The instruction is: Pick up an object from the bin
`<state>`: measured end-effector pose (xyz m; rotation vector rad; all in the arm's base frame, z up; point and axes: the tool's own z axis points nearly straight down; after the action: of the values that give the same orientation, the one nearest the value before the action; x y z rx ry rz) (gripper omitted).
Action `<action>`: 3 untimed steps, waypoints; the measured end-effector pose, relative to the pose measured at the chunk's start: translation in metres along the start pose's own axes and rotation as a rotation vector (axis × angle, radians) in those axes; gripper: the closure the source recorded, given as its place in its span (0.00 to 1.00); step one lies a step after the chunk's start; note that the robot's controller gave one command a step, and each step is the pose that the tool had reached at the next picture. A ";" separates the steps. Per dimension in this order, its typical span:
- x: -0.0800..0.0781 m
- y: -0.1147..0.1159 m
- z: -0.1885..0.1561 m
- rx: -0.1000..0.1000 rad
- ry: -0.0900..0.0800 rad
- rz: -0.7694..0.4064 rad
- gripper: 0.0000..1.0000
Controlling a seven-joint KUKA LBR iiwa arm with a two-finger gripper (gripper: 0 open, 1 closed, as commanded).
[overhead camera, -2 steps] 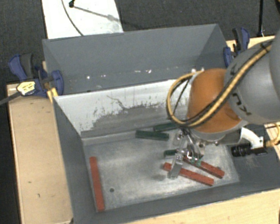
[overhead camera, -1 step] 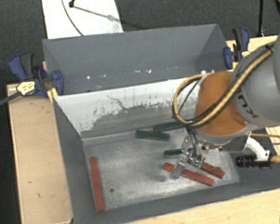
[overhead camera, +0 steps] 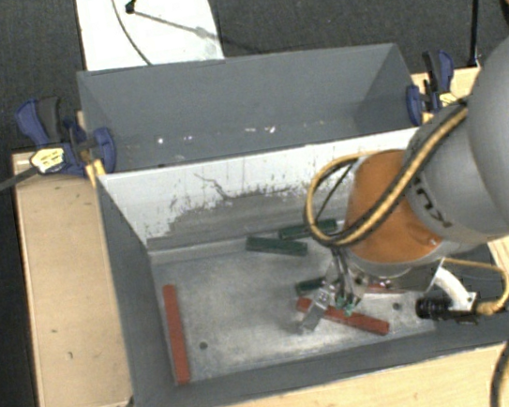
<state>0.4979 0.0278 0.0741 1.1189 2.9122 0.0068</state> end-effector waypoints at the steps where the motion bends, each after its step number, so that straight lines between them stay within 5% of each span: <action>1: -0.002 0.002 -0.002 0.005 0.011 0.002 0.00; 2: 0.000 0.001 -0.001 0.009 0.017 0.003 1.00; 3: -0.002 0.002 -0.033 0.009 0.016 0.000 1.00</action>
Offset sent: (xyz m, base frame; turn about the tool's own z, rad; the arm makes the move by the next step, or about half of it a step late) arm 0.0000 0.0000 0.0000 -0.0001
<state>0.4996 0.0280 0.1074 1.1250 2.9290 0.0025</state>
